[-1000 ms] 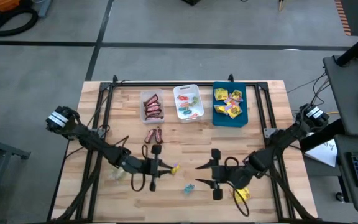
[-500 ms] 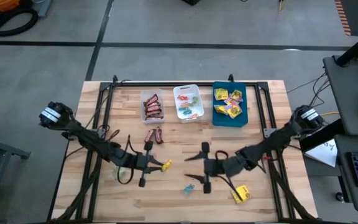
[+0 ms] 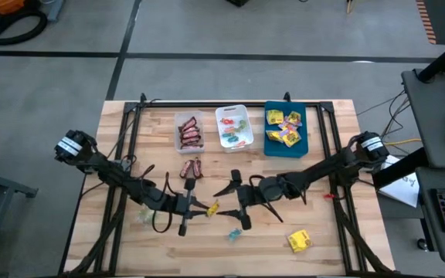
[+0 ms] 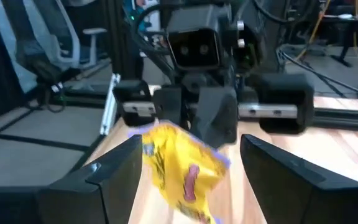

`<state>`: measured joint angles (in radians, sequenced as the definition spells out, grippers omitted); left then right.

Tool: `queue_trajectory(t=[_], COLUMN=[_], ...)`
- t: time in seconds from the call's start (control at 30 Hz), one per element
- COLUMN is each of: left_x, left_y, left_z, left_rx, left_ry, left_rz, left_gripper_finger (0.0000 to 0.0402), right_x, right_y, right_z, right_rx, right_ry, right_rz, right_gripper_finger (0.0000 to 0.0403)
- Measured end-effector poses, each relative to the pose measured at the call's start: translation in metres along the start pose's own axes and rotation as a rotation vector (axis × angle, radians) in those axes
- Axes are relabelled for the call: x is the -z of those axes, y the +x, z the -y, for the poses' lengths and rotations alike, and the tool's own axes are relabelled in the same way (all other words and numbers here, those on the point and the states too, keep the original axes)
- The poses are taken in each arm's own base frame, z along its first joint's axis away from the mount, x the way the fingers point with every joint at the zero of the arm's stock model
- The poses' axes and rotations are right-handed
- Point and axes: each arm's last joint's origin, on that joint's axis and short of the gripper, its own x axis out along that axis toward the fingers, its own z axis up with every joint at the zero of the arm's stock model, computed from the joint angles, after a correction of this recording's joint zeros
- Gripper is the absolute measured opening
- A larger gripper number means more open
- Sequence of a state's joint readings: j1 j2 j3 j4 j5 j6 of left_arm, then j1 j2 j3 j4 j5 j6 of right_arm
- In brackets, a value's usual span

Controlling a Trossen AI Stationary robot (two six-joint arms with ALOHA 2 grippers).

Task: Sort candy
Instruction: Put the left yellow sour patch candy into the blue bin

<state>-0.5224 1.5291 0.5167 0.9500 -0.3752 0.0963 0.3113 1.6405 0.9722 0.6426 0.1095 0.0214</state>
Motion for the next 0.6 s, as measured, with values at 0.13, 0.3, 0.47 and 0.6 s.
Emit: queue_trajectory(t=[0.13,0.3,0.47,0.6], left_x=[-0.0035,-0.0059,-0.0086,-0.0107], left_y=[0.0019,0.0023,0.0023,0.0036], left_z=[0.0002,-0.0004,-0.0014,-0.001], left_rx=[-0.002,-0.006,-0.028,-0.028], left_ry=[0.003,-0.001,-0.005,-0.002], left_rz=[0.011,0.03,0.056,0.06], left_gripper_finger=[0.0002,0.0002,0.0002,0.0002], right_x=[0.0006,0.0014,0.005,0.0048], right_y=[0.001,0.0023,0.0043,0.0043], right_z=[0.0013,0.0012,0.0014,0.0011], right_rx=[-0.012,-0.028,-0.028,-0.032], right_ry=[0.005,0.007,0.003,-0.029], right_rz=[0.002,0.013,0.004,0.007], right_gripper_finger=[0.0244,0.0203,0.0142,0.0075])
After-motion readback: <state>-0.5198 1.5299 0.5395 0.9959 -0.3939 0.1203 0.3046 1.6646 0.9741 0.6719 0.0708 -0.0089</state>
